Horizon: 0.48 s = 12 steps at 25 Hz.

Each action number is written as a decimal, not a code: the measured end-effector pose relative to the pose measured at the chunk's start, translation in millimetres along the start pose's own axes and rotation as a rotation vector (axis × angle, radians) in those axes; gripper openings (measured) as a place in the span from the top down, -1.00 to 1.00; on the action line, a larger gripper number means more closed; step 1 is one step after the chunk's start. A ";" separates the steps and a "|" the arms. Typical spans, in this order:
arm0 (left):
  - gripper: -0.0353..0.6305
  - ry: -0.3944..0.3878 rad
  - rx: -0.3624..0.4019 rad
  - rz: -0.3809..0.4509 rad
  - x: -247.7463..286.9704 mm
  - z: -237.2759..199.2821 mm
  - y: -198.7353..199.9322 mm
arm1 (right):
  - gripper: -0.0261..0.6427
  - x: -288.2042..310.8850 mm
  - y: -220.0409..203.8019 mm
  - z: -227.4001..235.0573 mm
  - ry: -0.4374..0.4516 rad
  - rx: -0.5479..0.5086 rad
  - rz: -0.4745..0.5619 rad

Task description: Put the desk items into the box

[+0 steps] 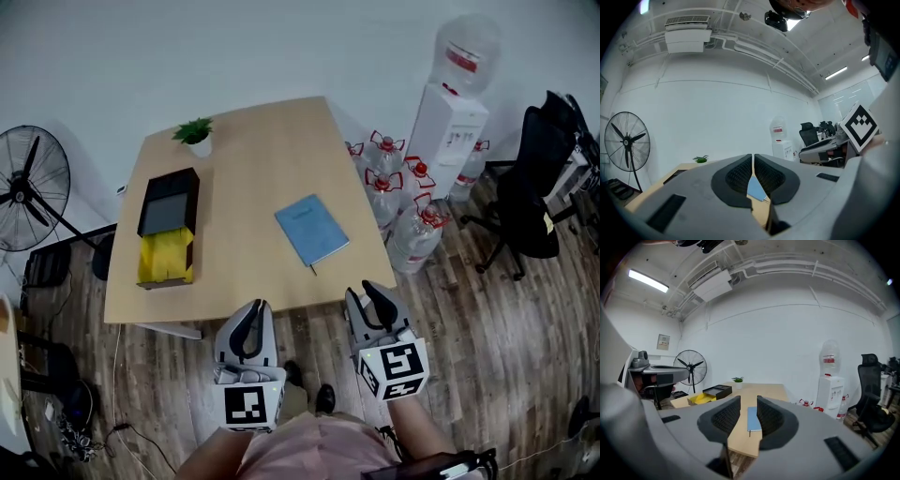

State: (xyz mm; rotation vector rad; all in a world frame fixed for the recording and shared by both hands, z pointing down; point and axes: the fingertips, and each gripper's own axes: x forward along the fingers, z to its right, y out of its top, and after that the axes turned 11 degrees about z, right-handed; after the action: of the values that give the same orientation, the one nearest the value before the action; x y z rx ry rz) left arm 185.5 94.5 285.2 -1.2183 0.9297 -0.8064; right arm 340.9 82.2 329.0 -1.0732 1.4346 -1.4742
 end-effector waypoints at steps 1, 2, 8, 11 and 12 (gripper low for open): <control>0.82 0.009 -0.007 -0.006 2.3 -4.3 -4.7 | 0.59 5.2 -3.3 -0.6 0.006 -0.002 -0.009; 0.82 0.014 -0.010 -0.012 5.3 -9.1 -10.2 | 0.59 10.9 -7.2 -1.2 0.011 -0.003 -0.018; 0.82 0.020 -0.064 -0.033 44.8 -38.2 -38.6 | 0.57 62.3 -23.7 4.1 0.012 0.006 -0.064; 0.82 0.014 -0.072 -0.032 70.0 -57.7 -46.5 | 0.56 94.4 -23.8 5.6 0.014 -0.011 -0.074; 0.82 0.008 -0.068 -0.025 79.8 -64.2 -47.6 | 0.56 105.8 -22.0 7.4 0.013 -0.017 -0.074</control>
State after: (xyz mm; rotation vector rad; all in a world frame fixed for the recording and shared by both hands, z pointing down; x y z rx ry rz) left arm 159.0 -11.4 314.2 -1.2890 0.9570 -0.8051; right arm 314.2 -19.4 355.4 -1.1395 1.4322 -1.5257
